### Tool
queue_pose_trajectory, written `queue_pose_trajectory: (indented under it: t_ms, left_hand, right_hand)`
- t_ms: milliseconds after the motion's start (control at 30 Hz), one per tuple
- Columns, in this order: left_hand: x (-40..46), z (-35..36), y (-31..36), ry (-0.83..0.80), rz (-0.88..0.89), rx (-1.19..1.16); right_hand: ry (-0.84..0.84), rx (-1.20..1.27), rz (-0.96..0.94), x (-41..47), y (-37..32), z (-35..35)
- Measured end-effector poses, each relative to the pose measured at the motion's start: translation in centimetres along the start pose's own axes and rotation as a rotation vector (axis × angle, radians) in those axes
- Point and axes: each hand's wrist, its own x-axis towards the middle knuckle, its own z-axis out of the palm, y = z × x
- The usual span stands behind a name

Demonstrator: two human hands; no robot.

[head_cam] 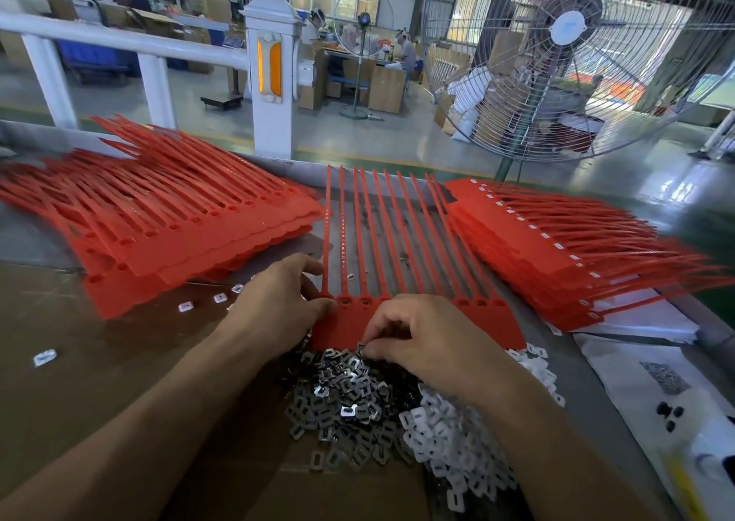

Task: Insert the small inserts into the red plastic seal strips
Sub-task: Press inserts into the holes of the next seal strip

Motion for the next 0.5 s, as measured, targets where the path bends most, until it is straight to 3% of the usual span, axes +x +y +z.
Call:
queue_pose_trajectory:
  t_ms: [500]
  left_hand:
    - [-0.11,-0.04,0.21,0.008,-0.012,-0.011]
  right_hand:
    - [-0.058,-0.133,-0.064,0.04,-0.85,-0.09]
